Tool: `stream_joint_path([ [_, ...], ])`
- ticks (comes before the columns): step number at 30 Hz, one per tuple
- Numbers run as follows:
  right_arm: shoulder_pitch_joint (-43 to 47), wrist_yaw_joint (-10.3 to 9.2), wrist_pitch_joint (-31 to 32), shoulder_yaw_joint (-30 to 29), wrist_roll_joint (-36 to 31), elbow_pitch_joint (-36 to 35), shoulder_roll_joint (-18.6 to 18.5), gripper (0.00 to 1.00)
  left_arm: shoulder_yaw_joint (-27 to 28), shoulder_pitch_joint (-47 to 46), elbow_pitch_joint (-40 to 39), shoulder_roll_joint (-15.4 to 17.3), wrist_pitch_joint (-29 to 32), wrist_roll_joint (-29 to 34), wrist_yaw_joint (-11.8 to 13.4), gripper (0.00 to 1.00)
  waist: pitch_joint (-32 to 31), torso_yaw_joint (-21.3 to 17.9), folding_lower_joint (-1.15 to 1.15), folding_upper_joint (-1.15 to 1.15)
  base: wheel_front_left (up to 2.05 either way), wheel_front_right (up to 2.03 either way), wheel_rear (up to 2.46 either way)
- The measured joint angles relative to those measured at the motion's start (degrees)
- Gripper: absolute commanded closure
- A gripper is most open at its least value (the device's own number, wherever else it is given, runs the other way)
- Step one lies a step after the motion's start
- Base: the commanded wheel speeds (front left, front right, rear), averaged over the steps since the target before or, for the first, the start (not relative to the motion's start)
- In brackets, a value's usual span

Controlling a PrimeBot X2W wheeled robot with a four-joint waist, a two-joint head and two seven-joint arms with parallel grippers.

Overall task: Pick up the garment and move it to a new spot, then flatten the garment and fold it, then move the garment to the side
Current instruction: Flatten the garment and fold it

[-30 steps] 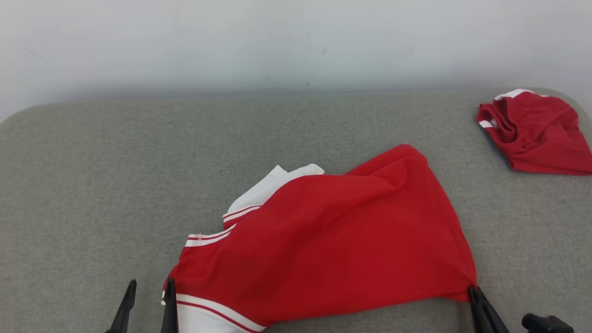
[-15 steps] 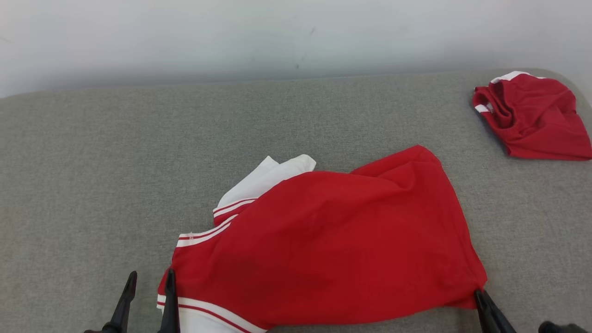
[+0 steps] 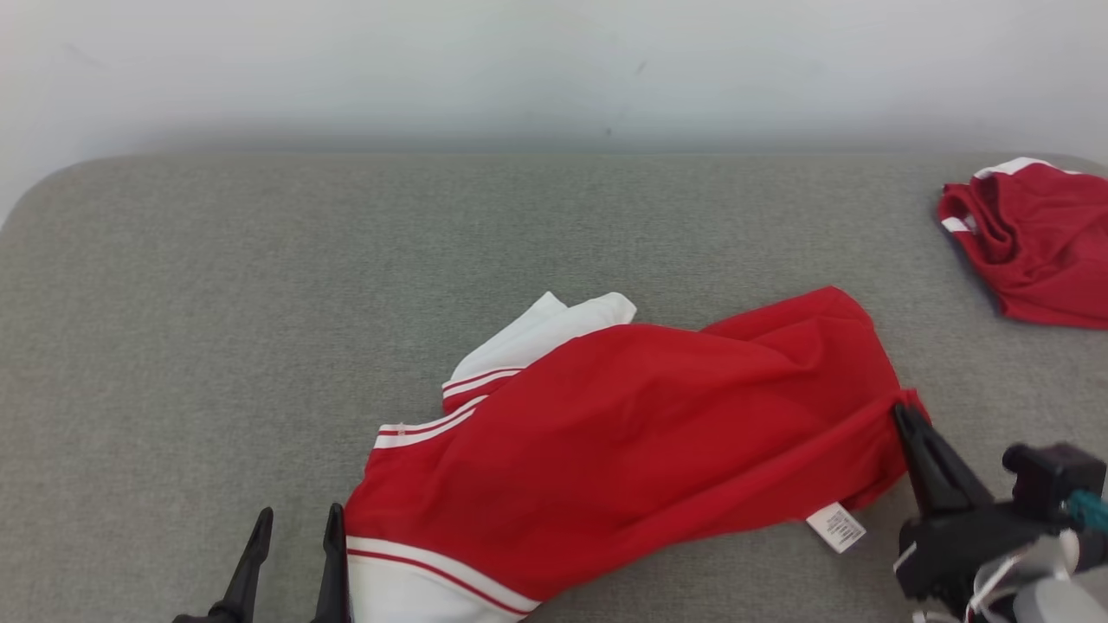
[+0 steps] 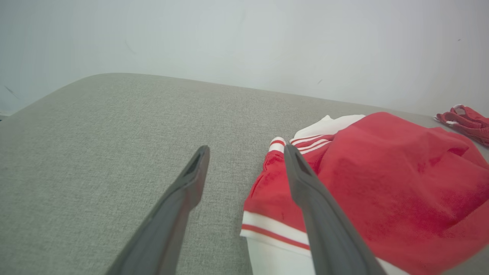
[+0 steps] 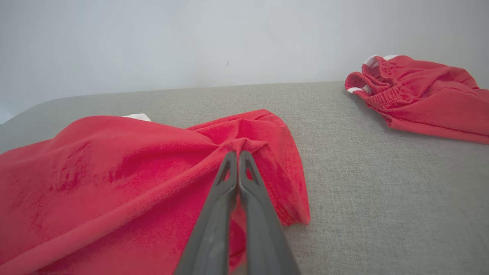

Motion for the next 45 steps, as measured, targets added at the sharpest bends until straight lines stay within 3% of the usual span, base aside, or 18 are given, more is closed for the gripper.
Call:
stream_joint_path([
  [9,-14.5,0.00,-0.4,2.8,-0.5,15.4,-0.6,1.00,-1.5,-1.1,0.5,0.0,0.0,-0.4,0.0,0.00,0.7,3.1,0.00,0.00,0.00,0.00,0.00],
  [18,-26.3,0.00,-3.7,5.5,-3.1,31.4,1.3,1.00,-1.5,-1.5,1.1,0.0,0.0,-0.6,0.0,0.00,1.6,4.6,0.00,0.00,0.00,0.00,0.00],
  [19,-26.9,0.00,-4.0,6.1,-3.3,32.9,1.7,0.86,-1.5,-1.6,1.2,0.0,0.0,-0.6,0.0,0.00,1.6,4.6,0.01,0.00,0.00,0.00,0.00],
  [20,-27.4,0.00,-4.1,6.8,-3.4,34.1,2.0,0.00,-1.6,-1.7,1.3,0.0,0.0,-0.6,0.0,0.00,1.4,4.5,0.01,0.00,0.00,0.00,0.00],
  [29,-27.6,0.00,-8.6,9.2,-2.7,35.2,2.2,0.00,-1.0,-0.7,1.3,0.0,0.0,-0.7,0.0,0.00,-0.4,2.8,0.00,0.00,0.00,0.00,0.00],
  [37,-17.5,0.00,-8.9,3.8,-3.9,22.3,1.3,0.00,-0.8,0.4,1.4,0.0,0.0,-0.6,0.0,0.00,-2.3,1.4,0.00,0.00,0.00,0.00,0.00],
  [45,-4.4,0.00,-8.9,-2.6,-7.9,11.4,5.4,0.00,-0.6,2.3,1.5,0.0,0.0,-0.3,0.0,0.00,-4.0,1.2,0.00,-0.01,0.00,0.00,0.00],
])
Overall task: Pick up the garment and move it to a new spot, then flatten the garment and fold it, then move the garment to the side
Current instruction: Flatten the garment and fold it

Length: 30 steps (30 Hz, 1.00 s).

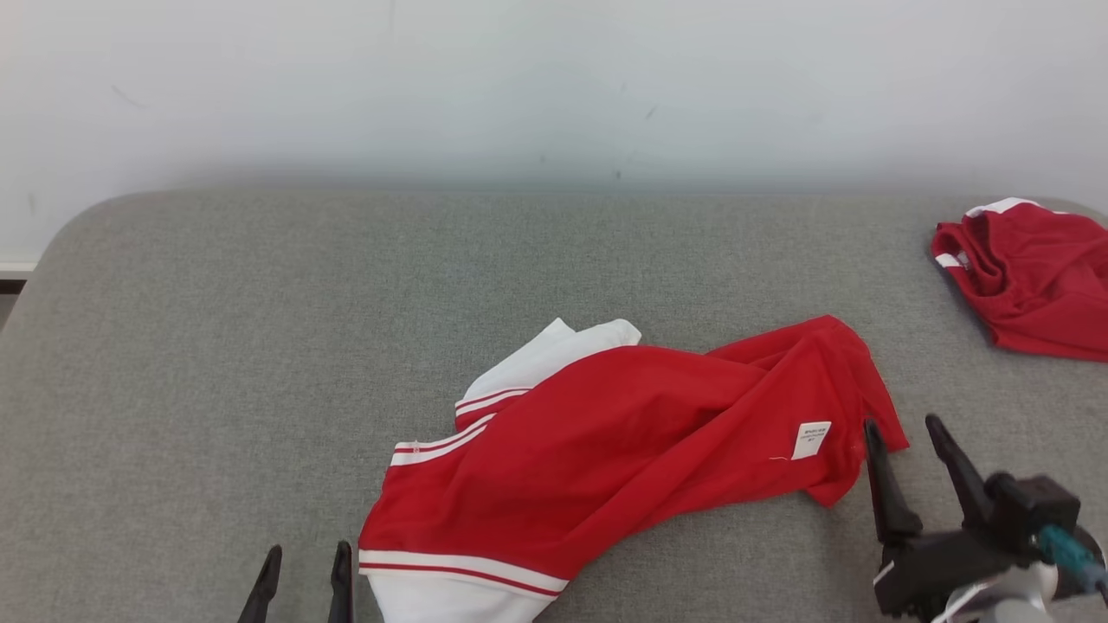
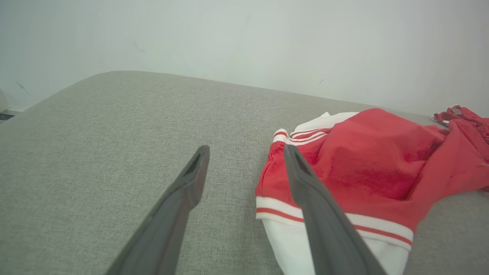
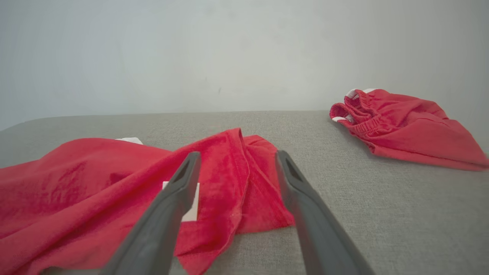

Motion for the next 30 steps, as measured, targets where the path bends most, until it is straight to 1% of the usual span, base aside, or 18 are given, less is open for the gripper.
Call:
stream_joint_path([
  [6,6.3,0.00,0.0,-3.4,-2.0,-3.6,4.1,0.00,-0.9,1.5,0.8,0.0,0.0,0.0,0.0,0.00,-0.6,-0.1,0.00,0.00,0.00,0.00,0.00],
  [10,8.4,0.00,0.0,-4.3,-3.2,-4.0,5.5,0.00,-4.4,2.8,2.6,0.7,0.0,-0.2,0.0,0.00,-0.8,-0.1,0.00,0.00,0.00,0.00,0.00],
  [16,7.8,0.00,0.0,-4.5,-3.4,-3.0,5.5,0.00,-8.2,4.1,5.1,2.4,0.0,-1.3,0.0,0.00,-0.6,-0.2,0.00,0.00,0.00,0.00,0.00],
  [23,4.5,0.00,0.0,-4.0,-3.5,0.8,4.1,0.00,-10.4,4.3,9.6,3.6,0.0,-3.4,0.0,0.00,0.1,0.1,0.00,0.00,0.00,0.00,0.00],
  [30,0.5,0.00,0.0,-2.8,-3.5,5.2,3.3,0.00,-13.1,2.1,13.6,4.5,0.0,-4.9,0.0,0.00,0.8,0.4,0.00,0.00,0.00,0.00,0.00],
])
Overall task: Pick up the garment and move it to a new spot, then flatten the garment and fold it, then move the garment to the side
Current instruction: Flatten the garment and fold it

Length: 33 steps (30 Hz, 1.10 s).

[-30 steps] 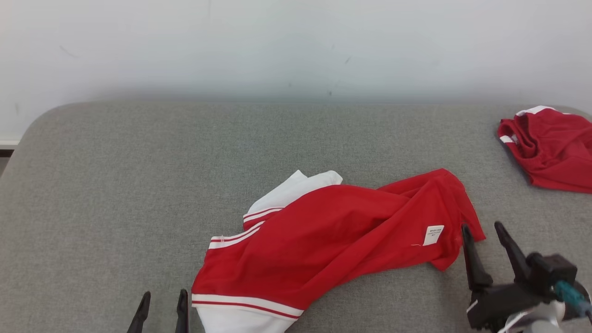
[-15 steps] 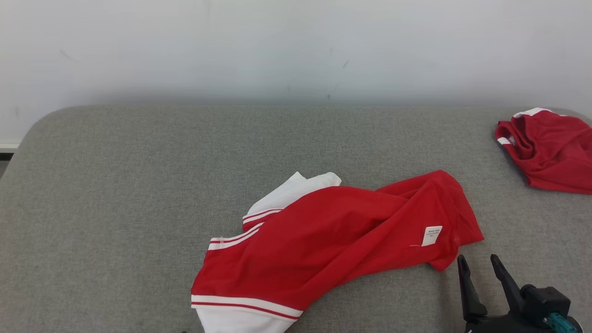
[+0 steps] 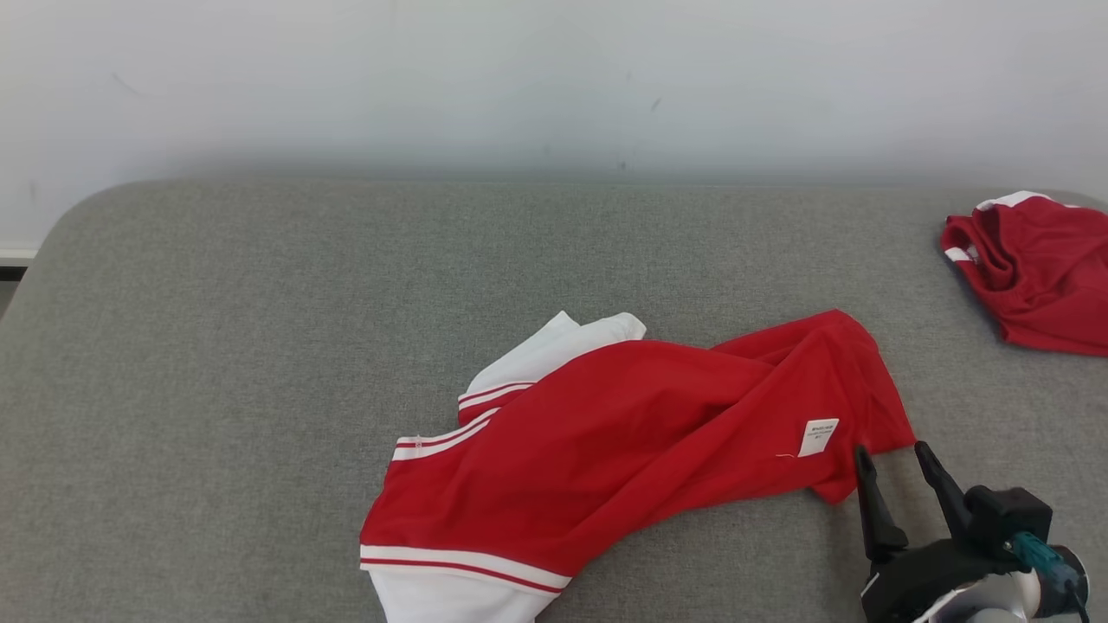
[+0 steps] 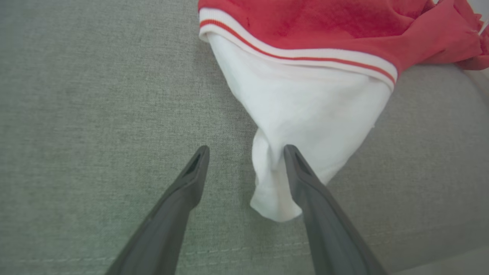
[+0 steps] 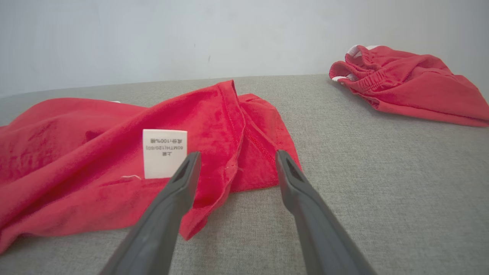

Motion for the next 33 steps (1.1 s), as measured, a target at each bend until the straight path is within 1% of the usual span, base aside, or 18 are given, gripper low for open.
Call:
stream_joint_path([
  [14,-6.4,0.00,0.0,3.0,1.6,9.1,-0.5,0.00,-3.3,-3.4,2.7,0.2,0.0,-2.4,0.0,0.00,1.6,1.2,0.00,0.00,0.00,0.00,0.00],
  [15,-6.5,0.00,0.0,3.4,2.0,9.9,-0.5,0.16,-3.4,-3.5,3.0,0.2,0.0,-2.5,0.0,0.00,1.6,1.3,0.00,0.00,0.00,0.00,0.00],
  [16,-6.6,0.00,-0.1,3.7,2.3,10.3,-0.5,0.68,-3.9,-3.7,3.5,0.1,0.0,-3.1,0.0,0.00,1.6,1.4,0.00,0.00,0.00,0.00,0.00],
  [17,-6.7,0.00,-0.1,3.9,2.5,10.6,-0.5,0.95,-4.4,-4.0,4.2,0.1,0.0,-3.6,0.0,0.08,1.6,1.5,0.00,0.00,0.00,0.00,0.00],
  [18,-6.7,0.00,-0.1,4.0,2.7,10.7,-0.5,1.00,-4.9,-4.4,4.7,0.1,0.0,-3.7,0.0,0.75,1.5,1.6,0.00,0.00,0.00,0.00,0.00],
  [19,-6.7,0.00,-0.1,4.1,3.0,10.7,-0.6,1.00,-5.2,-4.6,5.0,0.0,0.0,-4.1,0.0,1.00,1.3,1.7,0.00,0.00,0.00,0.00,0.00],
  [22,-6.3,0.00,-0.1,4.0,3.6,9.3,-0.9,1.00,-5.4,-5.1,5.2,-0.3,0.0,-6.1,0.0,1.00,0.9,1.7,0.00,0.00,0.00,0.00,0.00],
  [26,-4.1,0.00,-0.1,4.0,3.8,5.2,-1.3,1.00,-4.8,-5.1,3.6,-0.3,0.0,-7.0,0.0,1.00,0.5,1.3,0.00,0.00,0.00,0.00,0.00],
  [30,-0.3,0.00,-0.1,5.0,6.9,-1.0,-1.6,1.00,-0.8,-3.8,-1.9,-0.3,0.0,-7.9,0.0,1.00,0.3,0.8,0.00,0.00,0.00,0.00,0.00],
  [33,2.4,0.00,-0.1,7.3,8.8,-5.7,-3.1,1.00,2.5,-2.9,-6.7,-0.1,0.0,-8.4,0.0,1.00,0.3,0.4,0.00,0.00,0.00,0.00,0.00],
])
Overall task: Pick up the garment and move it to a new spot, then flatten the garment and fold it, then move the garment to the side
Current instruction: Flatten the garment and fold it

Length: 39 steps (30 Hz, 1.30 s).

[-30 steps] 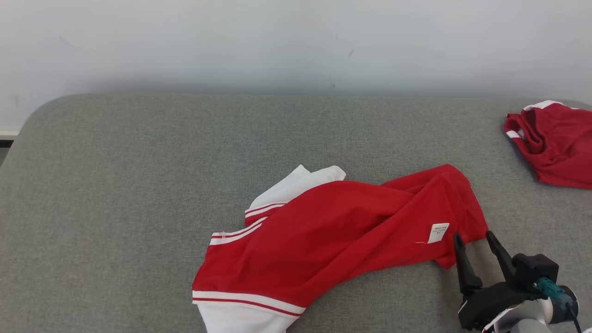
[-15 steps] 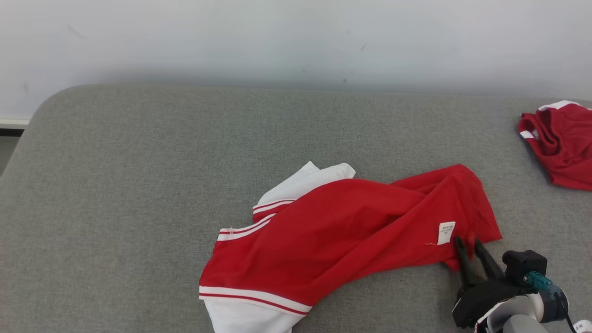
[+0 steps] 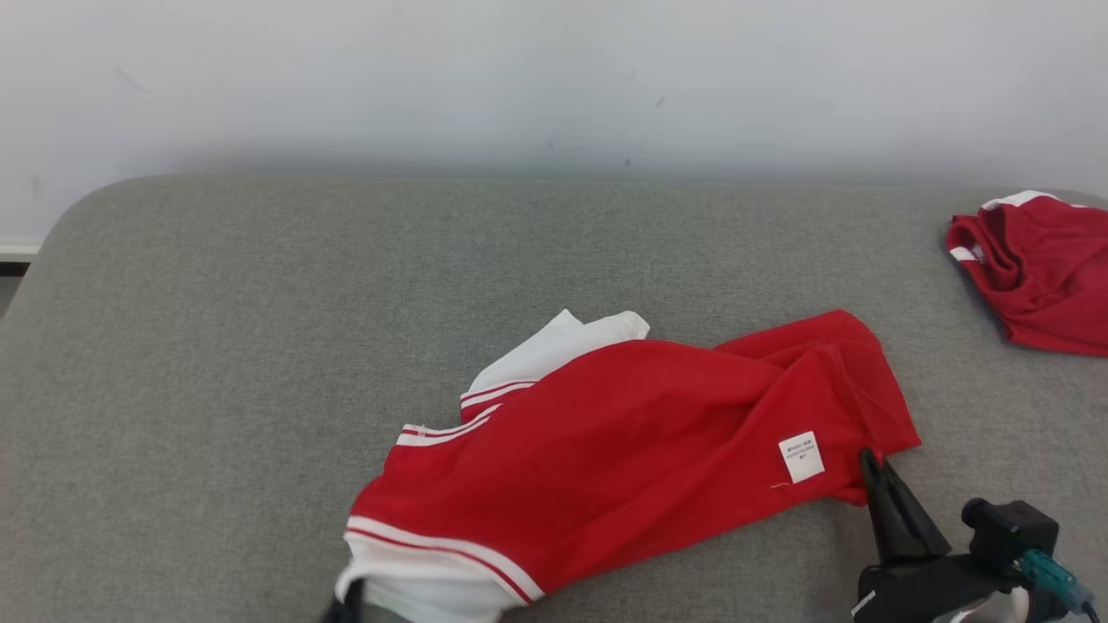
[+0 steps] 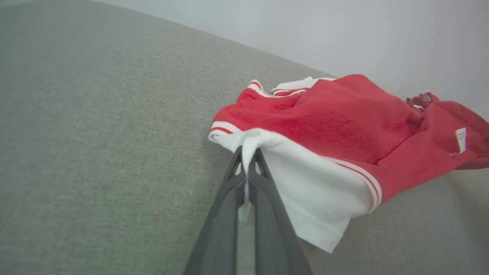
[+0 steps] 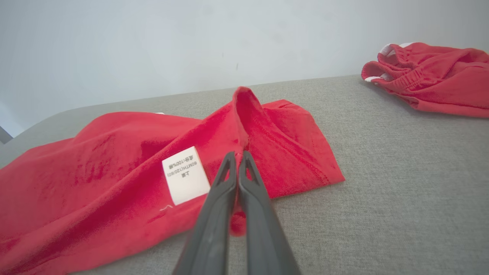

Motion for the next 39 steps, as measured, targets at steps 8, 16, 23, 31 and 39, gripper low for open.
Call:
stream_joint_path([
  [8,2.4,0.00,1.1,4.5,8.6,-10.1,-2.8,1.00,5.3,-2.1,-8.5,3.4,0.0,0.9,0.0,1.00,-0.4,-1.7,0.00,0.00,0.00,0.00,0.00],
  [16,-0.5,0.00,4.3,6.3,14.5,-15.8,-4.1,1.00,5.5,-12.0,-10.5,9.4,2.6,-1.1,0.0,1.00,-0.9,-3.1,0.00,0.00,0.00,0.00,0.00],
  [23,-10.7,0.00,9.1,5.6,23.5,-21.3,-7.0,1.00,4.3,-31.5,-9.2,15.1,12.0,-6.6,0.0,1.00,1.6,-3.4,0.00,0.00,0.00,0.00,0.00],
  [31,-27.9,0.00,14.1,2.7,31.8,-21.2,-7.6,1.00,-0.7,-56.3,1.3,19.5,17.4,-8.4,0.0,1.00,7.5,-3.2,0.01,0.00,0.00,0.00,0.00],
  [39,-46.8,0.00,18.9,-0.6,35.1,-14.6,-7.4,1.00,-9.1,-79.8,11.5,21.6,18.1,-9.3,0.0,1.00,15.0,-2.7,0.02,0.01,0.00,0.00,0.00],
])
